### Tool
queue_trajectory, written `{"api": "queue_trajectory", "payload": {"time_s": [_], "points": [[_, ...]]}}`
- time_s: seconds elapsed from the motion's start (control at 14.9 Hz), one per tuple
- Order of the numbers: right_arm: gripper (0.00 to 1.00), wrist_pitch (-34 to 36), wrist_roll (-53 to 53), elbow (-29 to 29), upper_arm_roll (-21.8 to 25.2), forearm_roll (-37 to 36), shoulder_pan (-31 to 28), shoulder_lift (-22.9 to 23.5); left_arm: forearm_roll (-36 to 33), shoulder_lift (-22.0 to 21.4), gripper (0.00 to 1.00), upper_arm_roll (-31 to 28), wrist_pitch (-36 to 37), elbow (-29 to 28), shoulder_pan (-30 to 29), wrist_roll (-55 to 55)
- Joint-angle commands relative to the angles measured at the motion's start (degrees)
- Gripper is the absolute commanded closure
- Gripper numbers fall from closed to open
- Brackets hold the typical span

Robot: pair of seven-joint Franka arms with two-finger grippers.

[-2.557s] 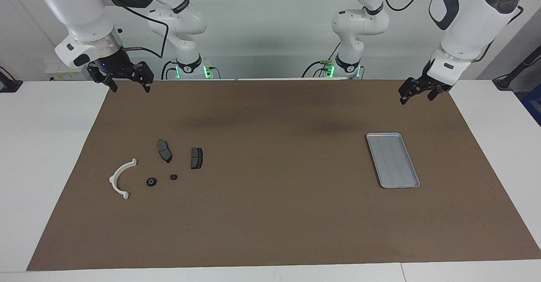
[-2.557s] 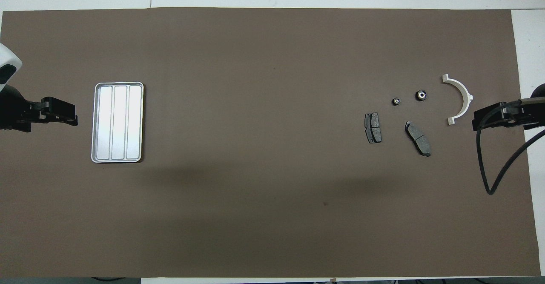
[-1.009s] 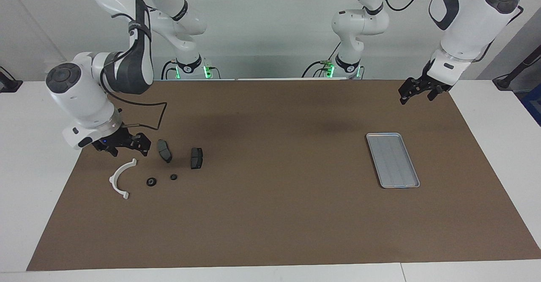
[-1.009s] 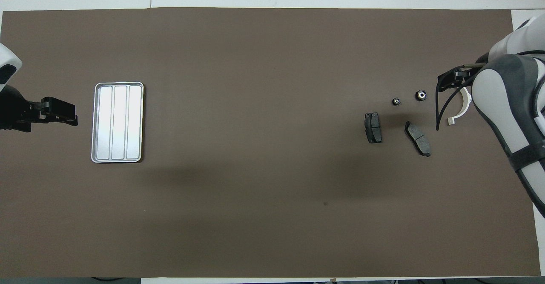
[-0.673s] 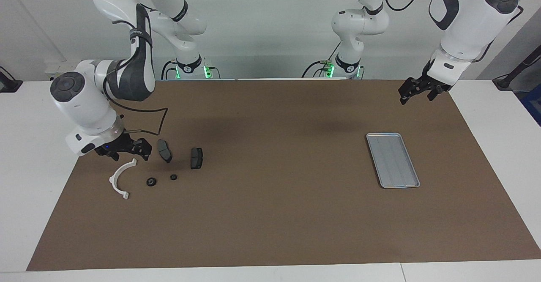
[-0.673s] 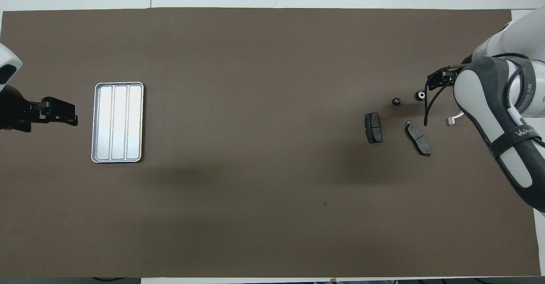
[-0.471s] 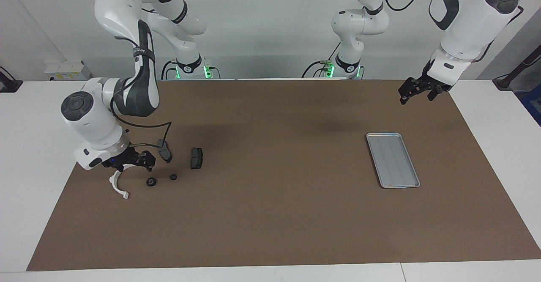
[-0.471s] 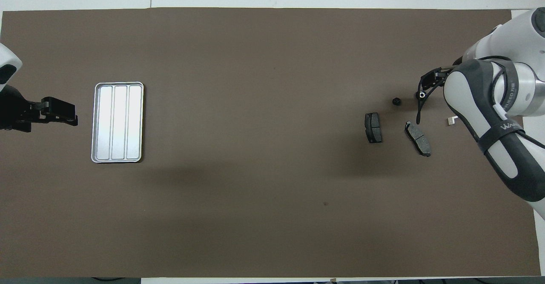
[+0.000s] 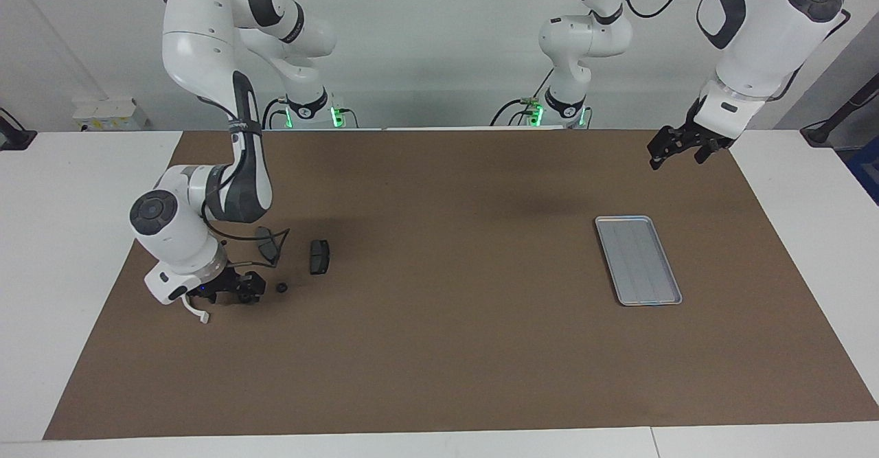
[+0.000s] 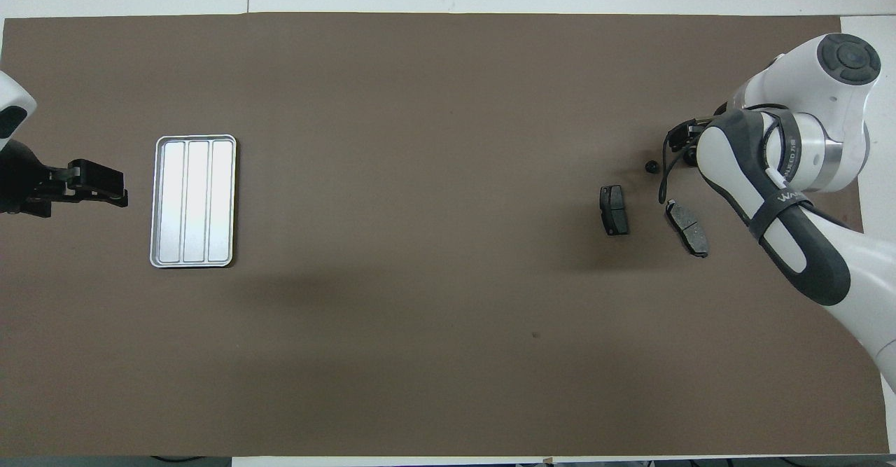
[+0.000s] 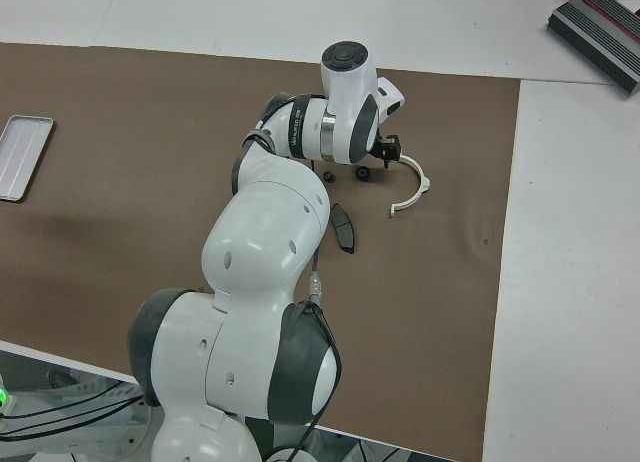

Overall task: Pick bearing gear from pile to tray
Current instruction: 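Reach the right gripper to a black bearing gear and grasp it, then carry the black gear with the right gripper toward the mat's center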

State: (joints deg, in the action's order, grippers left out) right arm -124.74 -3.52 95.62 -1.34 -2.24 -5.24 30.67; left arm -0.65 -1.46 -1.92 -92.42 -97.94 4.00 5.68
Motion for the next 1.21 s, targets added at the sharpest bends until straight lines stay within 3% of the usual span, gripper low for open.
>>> {"api": "queue_trajectory", "payload": {"time_s": [0.0, 0.27, 0.4, 0.47, 0.61, 0.67, 1.14], "points": [[0.00, -0.2, -1.1, 1.7, -0.3, -0.7, -0.1, -0.7, -0.9, -0.9, 0.00, 0.8, 0.2, -0.7, -0.8, -0.1], [0.03, -0.5, -1.8, 4.0, -0.3, -0.7, -0.2, -1.5, -0.9, -0.9, 0.00, 0.8, 0.2, -0.7, -0.8, -0.1], [0.16, -0.3, -2.5, 4.9, -0.3, -0.7, -0.4, -1.8, -0.9, -0.9, 0.00, 0.8, 0.2, -0.7, -0.8, -0.1], [0.35, -0.2, -2.6, 5.2, -0.3, -0.7, -0.5, -2.1, -0.9, -0.9, 0.00, 0.8, 0.2, -0.7, -0.7, -0.1], [0.94, 0.2, -2.4, 5.1, -0.3, -0.7, -0.4, -2.2, -0.9, -0.9, 0.00, 0.8, 0.2, -0.7, -0.8, -0.1], [1.00, 0.2, -2.3, 5.0, -0.3, -0.7, -0.3, -2.3, -0.9, -0.9, 0.00, 0.8, 0.2, -0.7, -0.8, -0.1], [1.00, 1.9, -1.8, 2.0, -0.2, -0.8, 1.2, -5.4, -0.9, -0.9, 0.00, 0.8, 0.2, -0.7, -0.8, -0.1]]}}
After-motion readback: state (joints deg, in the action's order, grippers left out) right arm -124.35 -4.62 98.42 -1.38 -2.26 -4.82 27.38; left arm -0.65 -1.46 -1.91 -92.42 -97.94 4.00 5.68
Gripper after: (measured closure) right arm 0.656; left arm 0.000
